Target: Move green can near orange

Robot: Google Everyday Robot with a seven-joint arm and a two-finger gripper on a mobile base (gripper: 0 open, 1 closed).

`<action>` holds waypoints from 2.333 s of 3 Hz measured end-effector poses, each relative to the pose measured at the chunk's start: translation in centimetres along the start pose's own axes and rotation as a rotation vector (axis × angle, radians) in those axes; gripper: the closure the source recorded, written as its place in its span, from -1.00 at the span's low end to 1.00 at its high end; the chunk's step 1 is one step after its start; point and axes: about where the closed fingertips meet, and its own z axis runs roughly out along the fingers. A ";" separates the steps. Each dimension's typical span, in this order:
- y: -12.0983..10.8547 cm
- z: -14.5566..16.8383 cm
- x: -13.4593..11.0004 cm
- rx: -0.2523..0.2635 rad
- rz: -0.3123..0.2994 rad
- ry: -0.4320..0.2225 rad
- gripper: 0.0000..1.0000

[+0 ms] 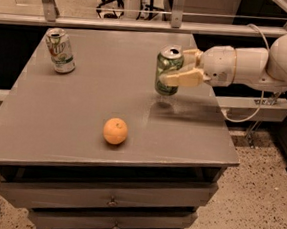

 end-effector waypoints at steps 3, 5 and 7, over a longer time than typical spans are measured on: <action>10.5 3.5 -0.1 -0.338 -0.039 -0.022 1.00; 11.5 4.4 1.9 -0.385 -0.019 0.038 0.32; 10.6 3.4 2.6 -0.359 -0.022 0.088 -0.91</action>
Offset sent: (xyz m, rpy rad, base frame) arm -0.1089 0.0512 -0.0020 0.0624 0.0188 0.3812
